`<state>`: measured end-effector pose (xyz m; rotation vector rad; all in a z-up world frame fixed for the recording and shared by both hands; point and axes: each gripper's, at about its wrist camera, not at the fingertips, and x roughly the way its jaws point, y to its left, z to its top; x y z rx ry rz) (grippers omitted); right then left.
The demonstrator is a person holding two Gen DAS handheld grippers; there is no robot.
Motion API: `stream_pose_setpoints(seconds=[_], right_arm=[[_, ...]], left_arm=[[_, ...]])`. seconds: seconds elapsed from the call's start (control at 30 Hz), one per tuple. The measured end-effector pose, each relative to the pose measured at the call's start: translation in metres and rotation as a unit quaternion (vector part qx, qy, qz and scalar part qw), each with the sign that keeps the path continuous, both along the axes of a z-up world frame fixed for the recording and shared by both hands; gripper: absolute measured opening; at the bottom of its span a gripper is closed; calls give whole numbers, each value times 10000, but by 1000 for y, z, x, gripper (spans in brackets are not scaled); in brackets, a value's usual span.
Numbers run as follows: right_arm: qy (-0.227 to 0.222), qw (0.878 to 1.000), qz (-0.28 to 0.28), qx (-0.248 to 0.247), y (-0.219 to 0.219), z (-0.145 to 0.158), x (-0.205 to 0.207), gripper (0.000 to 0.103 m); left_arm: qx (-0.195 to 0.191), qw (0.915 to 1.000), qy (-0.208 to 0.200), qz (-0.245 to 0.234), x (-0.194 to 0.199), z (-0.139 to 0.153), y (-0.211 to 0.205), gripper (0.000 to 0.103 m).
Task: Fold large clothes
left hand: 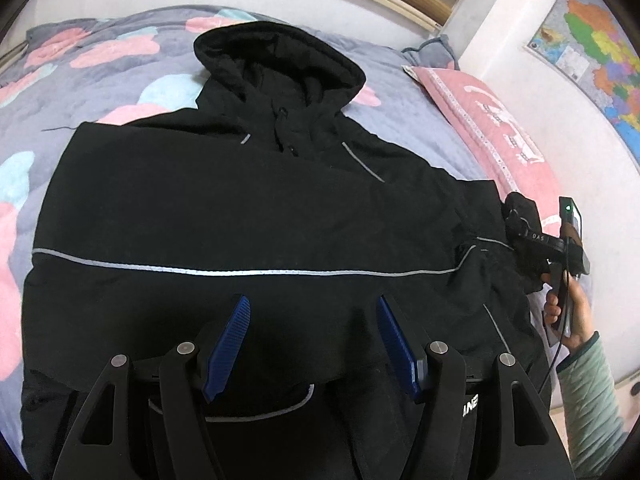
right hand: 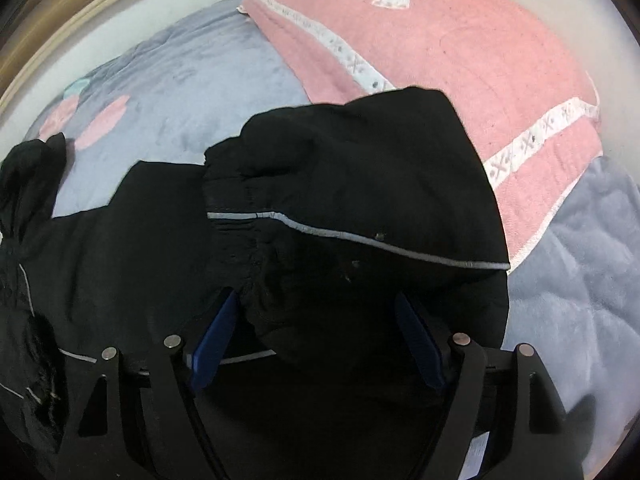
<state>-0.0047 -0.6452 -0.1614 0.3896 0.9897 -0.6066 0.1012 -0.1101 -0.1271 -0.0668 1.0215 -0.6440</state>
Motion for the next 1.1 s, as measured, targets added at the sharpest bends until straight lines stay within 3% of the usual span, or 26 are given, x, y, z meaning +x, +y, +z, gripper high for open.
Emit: stream_pose_setpoints(seconds=[0.17, 0.27, 0.33, 0.4, 0.5, 0.6, 0.8, 0.97, 1.1], right_arm=[[493, 9964, 386, -567, 29, -1, 14, 81], [566, 9958, 228, -678, 26, -7, 18, 78], [451, 9973, 71, -576, 19, -6, 16, 70], [295, 9978, -1, -586, 14, -2, 11, 39], [43, 9990, -97, -437, 10, 8, -5, 25], [-297, 9993, -48, -238, 17, 31, -21, 22], [-819, 9950, 464, -334, 64, 97, -33, 22], [-1135, 9848, 1275, -308, 146, 149, -12, 21], [-1201, 9714, 2038, -228, 234, 167, 24, 21]], left_arm=[[14, 9999, 90, -95, 0, -7, -8, 67], [37, 9998, 137, -110, -1, -9, -12, 67], [56, 9998, 114, -140, -3, -8, -14, 67], [65, 9998, 77, -153, -4, -7, -12, 67], [0, 9998, 91, -181, -6, -7, -12, 67], [-85, 9997, 99, -206, -8, -5, -11, 67], [-259, 9991, -25, -336, -18, 7, -7, 67], [-369, 9988, -178, -269, -22, 19, 10, 67], [-536, 9983, -214, -107, -20, 26, 31, 67]])
